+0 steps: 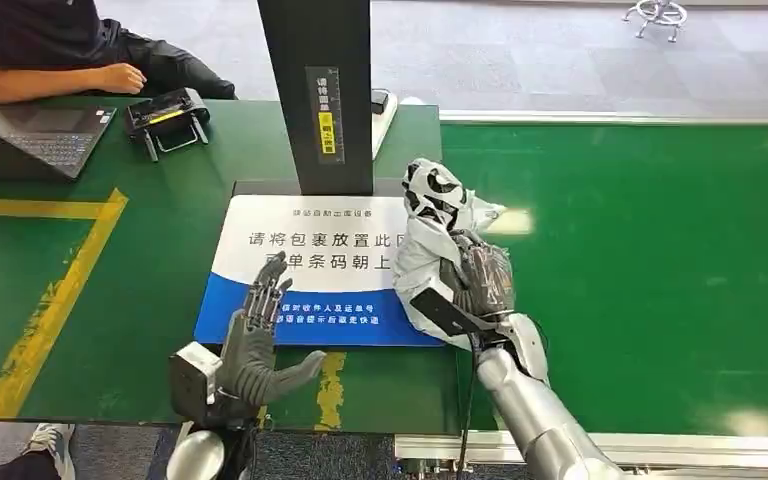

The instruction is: Moved the parcel from conveyor to table for the left to box.

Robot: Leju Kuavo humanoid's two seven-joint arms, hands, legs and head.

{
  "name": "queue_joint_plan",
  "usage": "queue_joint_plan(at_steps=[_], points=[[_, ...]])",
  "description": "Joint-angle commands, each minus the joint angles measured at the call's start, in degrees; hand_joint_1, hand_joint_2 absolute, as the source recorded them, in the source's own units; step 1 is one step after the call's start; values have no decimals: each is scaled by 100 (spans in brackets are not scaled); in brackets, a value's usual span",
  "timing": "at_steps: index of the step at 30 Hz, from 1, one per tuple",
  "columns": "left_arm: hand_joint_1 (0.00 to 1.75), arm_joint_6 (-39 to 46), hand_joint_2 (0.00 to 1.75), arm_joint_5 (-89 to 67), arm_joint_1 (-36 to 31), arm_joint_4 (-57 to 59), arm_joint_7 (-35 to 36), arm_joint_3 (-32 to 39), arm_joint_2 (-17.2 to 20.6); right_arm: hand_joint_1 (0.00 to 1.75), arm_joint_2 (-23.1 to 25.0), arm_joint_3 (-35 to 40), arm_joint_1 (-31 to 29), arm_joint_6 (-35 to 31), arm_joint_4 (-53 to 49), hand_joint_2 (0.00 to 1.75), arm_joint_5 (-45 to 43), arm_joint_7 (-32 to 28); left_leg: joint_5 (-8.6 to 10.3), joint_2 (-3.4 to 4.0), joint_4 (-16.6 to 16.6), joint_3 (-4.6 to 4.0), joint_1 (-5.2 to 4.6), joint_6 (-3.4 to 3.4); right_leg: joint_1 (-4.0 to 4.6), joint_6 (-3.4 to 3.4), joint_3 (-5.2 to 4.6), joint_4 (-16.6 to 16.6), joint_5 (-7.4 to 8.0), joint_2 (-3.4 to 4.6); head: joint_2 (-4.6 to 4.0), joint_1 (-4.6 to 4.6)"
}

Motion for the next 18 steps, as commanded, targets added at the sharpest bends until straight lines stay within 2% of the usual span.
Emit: queue_joint_plan(at_steps=[1, 3, 7, 11, 14, 17, 18], points=[[0, 4, 175, 6, -184, 316, -1, -221, 247, 175, 173, 394, -663, -22, 1097, 175, 240, 177, 7, 16, -15, 17, -1, 0, 3, -25, 10, -11, 10, 10, 0, 0], [0, -5, 175, -6, -197, 274, 23, -242, 236, 175, 253, 450, -844, 19, 1218, 175, 281, 219, 3, 36, -5, 11, -4, 0, 0, -23, -5, 0, 12, 31, 0, 0], [0, -38, 175, -31, -247, 315, 56, -283, 232, 175, 480, 465, -937, -121, 1313, 175, 166, -193, 6, 27, -8, 10, -1, -3, 2, -26, -4, -2, 14, 23, 0, -2], [0, -30, 175, 4, -322, 522, -3, -350, 277, 175, 783, 440, -749, -515, 1070, 175, -243, -989, 7, 21, -12, 13, 0, -7, 5, -24, 1, -4, 9, 17, 0, -2], [0, -10, 175, 57, -394, 617, -24, -425, 242, 175, 787, 1054, -504, -784, 221, 175, -938, -1093, 5, 17, -10, 12, 0, -7, 7, -21, 1, 0, 4, 14, 0, 0], [0, -9, 175, 67, -436, 645, -15, -440, 218, 175, 768, 1231, -512, -782, 81, 175, -1083, -1093, 7, 8, -6, 0, -1, -6, 5, -18, -11, 5, 4, 5, 0, -2], [0, -23, 175, 96, -508, 707, -24, -467, 193, 175, 679, 1624, -485, -894, -191, 175, -1358, -1093, 7, 12, -8, 1, -1, -5, 5, -22, -9, 4, 5, 8, 0, 0]])
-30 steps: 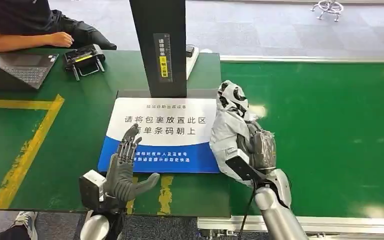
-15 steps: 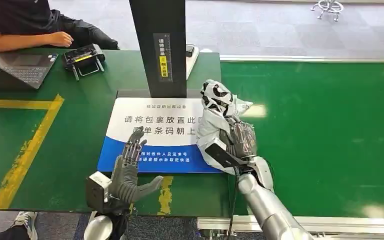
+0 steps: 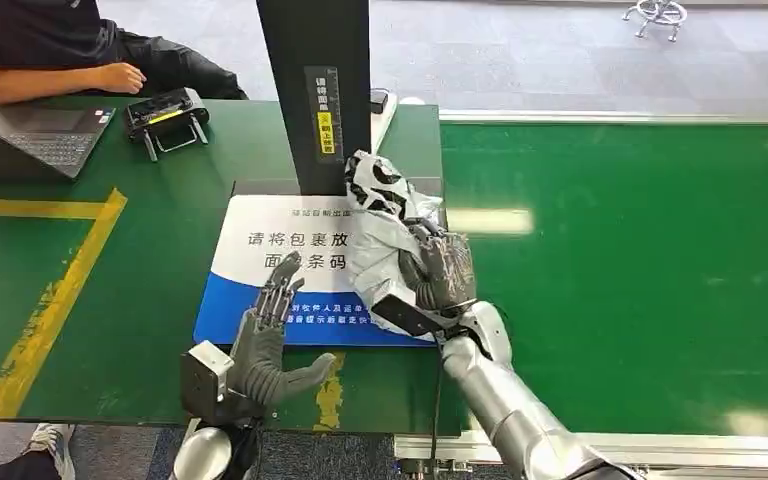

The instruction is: Moved the parcel from conveyor to table for the left to box.

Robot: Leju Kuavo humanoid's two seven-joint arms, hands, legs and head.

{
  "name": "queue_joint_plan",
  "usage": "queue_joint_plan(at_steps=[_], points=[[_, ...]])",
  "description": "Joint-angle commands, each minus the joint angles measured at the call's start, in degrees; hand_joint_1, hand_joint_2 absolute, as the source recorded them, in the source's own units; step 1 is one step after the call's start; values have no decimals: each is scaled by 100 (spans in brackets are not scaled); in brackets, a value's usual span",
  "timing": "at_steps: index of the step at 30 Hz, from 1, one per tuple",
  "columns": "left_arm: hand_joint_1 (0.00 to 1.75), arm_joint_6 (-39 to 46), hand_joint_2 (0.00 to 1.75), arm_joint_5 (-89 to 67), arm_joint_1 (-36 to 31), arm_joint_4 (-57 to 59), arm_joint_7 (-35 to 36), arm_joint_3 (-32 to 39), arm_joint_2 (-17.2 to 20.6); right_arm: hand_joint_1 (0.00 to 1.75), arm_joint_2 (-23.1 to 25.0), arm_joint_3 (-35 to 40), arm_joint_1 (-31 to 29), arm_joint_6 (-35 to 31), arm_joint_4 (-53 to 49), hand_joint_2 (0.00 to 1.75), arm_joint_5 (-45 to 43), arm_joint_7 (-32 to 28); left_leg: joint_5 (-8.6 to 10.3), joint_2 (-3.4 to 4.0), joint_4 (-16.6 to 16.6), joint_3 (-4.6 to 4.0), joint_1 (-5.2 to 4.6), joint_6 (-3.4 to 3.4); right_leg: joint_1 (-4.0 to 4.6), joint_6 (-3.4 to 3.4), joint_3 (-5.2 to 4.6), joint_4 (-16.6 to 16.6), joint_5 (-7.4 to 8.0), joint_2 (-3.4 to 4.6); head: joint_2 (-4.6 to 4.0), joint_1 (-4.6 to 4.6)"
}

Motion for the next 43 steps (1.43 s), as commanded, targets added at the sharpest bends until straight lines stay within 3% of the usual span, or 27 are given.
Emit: queue_joint_plan(at_steps=[1, 6, 9, 12, 13, 14, 16, 22, 29, 30, 31, 35, 40, 43], points=[[0, 3, 175, 85, -384, 584, -2, -256, 131, 175, 66, 1245, 2, -247, -885, 175, -817, -50, 4, 11, -8, 10, -1, 2, 2, -22, 3, -5, 5, 5, 0, 0], [0, -4, 175, 89, -461, 599, 17, -223, 43, 175, 7, 1581, 188, -365, -1506, 175, -1042, -50, 3, 4, -2, -4, 0, 1, -1, -13, -5, -3, 4, 1, 0, 2], [0, -12, 175, 82, -475, 561, 19, -191, 31, 175, 85, 1940, -39, -274, -871, 175, -685, 47, 2, 4, -1, -1, 1, 0, 0, -14, -5, -3, 2, 2, 0, 0], [0, -67, 175, 53, -478, 573, 9, -162, 46, 175, 188, 2454, -287, 135, -77, 175, 124, 862, 1, 13, -3, 4, -1, 0, -1, -14, -2, -3, 4, 11, 0, 0], [0, -130, 175, 34, -511, 609, -2, -156, 50, 175, 261, 2725, -416, 678, 424, 175, 527, 1440, 2, 17, -8, 10, 1, 0, 1, -20, 2, -7, 6, 15, 0, 2], [0, -138, 175, 33, -526, 619, -2, -145, 44, 175, 270, 2739, -386, 680, 439, 175, 565, 1487, 4, 23, -13, 16, 0, 0, 1, -24, 5, -10, 9, 20, 0, 2], [0, -180, 175, 10, -575, 616, 7, -123, 6, 175, 346, 3046, -434, 1261, 824, 175, 1049, 2208, 6, 12, -14, 14, 1, -1, 2, -23, 6, -9, 7, 9, 0, 2], [0, -155, 175, -23, -615, 444, 206, -30, -57, 175, 485, 3126, -432, 1893, 918, 175, 1186, 2494, 5, 5, -6, 4, 1, -1, 4, -17, 0, -5, 3, 2, 0, 0], [0, -112, 175, -110, -432, 194, 318, 74, -55, 175, 485, 2945, -427, 1811, 852, 175, 1220, 2708, 8, 2, -6, 7, 3, -2, 4, -20, 3, -5, 3, -2, 0, 0], [0, -110, 175, -137, -434, 197, 332, 66, -38, 9, 469, 2849, -402, 1570, 798, 175, 1195, 2677, 5, 5, -1, 0, 4, -2, 3, -13, -5, -2, 3, 3, 0, 2], [0, -110, 175, -136, -443, 214, 332, 73, -30, 0, 476, 2751, -398, 1498, 793, 175, 1128, 2634, 5, 3, -1, 1, 4, -2, 3, -14, -3, -2, 2, 1, 0, 2], [0, -108, 175, -136, -486, 266, 332, 117, -37, 0, 469, 2394, -420, 1336, 736, 175, 875, 2433, 8, -1, 1, 0, 2, -2, 2, -16, -5, 0, 4, -4, 0, 0], [0, -114, 175, -149, -449, 289, 324, 118, -44, 0, 427, 1302, -265, 800, 392, 175, -194, 1348, 10, -1, -6, 8, 4, -1, 5, -25, 3, -7, 8, -5, 0, 2], [0, -121, 175, -157, -452, 350, 308, 88, -35, 0, 371, 843, -251, 861, 249, 175, -783, 851, 6, 3, 1, 0, 2, -2, 2, -18, -5, 0, 6, 0, 0, 2]])
